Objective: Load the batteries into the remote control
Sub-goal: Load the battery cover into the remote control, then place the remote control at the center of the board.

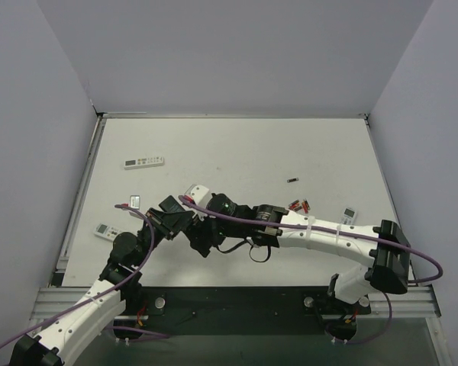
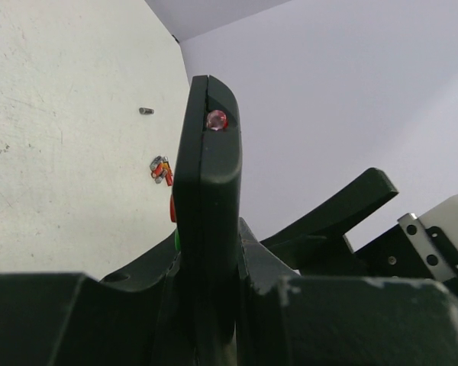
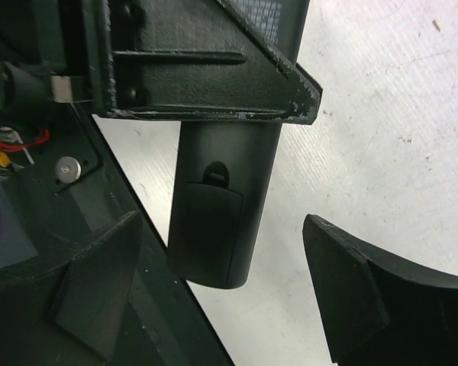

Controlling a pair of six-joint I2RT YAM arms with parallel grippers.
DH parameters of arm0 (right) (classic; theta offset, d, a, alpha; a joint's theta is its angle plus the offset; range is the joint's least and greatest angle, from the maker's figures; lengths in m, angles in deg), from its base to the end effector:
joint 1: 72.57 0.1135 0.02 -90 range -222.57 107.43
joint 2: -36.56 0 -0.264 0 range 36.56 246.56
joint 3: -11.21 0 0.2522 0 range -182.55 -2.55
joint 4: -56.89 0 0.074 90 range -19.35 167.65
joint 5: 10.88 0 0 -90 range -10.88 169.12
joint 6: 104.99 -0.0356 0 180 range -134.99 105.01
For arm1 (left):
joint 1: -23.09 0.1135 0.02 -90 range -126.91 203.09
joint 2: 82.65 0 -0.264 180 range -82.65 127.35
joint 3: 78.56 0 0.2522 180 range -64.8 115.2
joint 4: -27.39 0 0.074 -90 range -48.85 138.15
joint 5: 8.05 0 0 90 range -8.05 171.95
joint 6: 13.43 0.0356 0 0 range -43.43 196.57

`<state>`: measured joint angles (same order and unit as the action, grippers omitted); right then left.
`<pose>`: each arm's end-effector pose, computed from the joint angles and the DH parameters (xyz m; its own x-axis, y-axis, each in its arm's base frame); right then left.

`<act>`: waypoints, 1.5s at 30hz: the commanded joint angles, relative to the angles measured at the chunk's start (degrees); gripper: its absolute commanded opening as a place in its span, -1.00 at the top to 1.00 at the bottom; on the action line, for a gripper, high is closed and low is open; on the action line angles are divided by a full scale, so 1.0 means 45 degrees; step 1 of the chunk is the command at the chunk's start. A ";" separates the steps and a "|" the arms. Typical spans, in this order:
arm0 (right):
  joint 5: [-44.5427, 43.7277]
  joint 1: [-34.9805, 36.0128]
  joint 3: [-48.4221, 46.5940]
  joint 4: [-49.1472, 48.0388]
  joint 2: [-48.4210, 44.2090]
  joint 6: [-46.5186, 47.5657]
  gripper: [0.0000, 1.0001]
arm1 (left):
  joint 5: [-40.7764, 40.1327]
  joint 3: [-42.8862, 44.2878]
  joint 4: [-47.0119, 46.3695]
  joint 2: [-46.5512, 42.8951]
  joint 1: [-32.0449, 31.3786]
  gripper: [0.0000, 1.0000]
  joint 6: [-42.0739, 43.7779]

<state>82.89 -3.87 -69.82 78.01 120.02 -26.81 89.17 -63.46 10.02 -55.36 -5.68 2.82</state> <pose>0.1222 0.3198 0.3213 -0.3370 -0.3016 -0.8919 -0.9017 0.3761 0.2135 0.1212 -0.0717 0.1912 -0.5416 -0.7892 -0.2896 0.2403 0.1848 -0.9530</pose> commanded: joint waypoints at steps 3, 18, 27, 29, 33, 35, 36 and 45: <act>-0.0799 0.0415 -0.1106 0.0963 0.1003 0.0457 -0.54 | -0.0199 0.0189 -0.0191 -0.0263 -0.0012 1.00 0.0179; -0.2966 0.0651 -0.1479 0.1412 0.1864 0.0223 0.91 | -0.0316 0.0482 0.1137 -0.0478 -0.0012 0.77 0.0921; -0.3415 -0.1086 -0.0094 0.1666 0.0888 -0.0869 1.00 | -0.1406 0.2004 0.5585 -0.1024 -0.0012 -0.40 0.2209; -0.3552 -0.1769 0.0512 0.1899 0.0692 -0.0987 1.00 | -0.1798 0.2687 0.7322 -0.1103 -0.0012 -0.58 0.2658; -0.3631 -0.2689 0.1547 0.2174 0.0672 -0.1105 1.00 | -0.2793 0.4073 0.9649 -0.1337 -0.0012 -0.65 0.3927; -0.3514 -0.3137 0.2170 0.2194 0.0925 -0.1319 1.00 | -0.3166 0.5104 1.0996 -0.1454 -0.0012 -0.68 0.4844; -0.3436 -0.3236 0.2348 0.2213 0.1022 -0.1397 1.00 | -0.3612 0.5479 1.1446 -0.1609 -0.0012 -0.68 0.5137; -0.2656 -0.3569 0.3151 0.1628 0.2506 -0.2042 1.00 | -0.6816 0.9562 1.5940 -0.2215 0.0007 -0.71 0.8966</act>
<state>69.62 -19.38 -55.70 86.03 129.22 -33.74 67.38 -25.97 71.80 -63.77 -5.70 33.44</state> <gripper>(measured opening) 0.439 0.851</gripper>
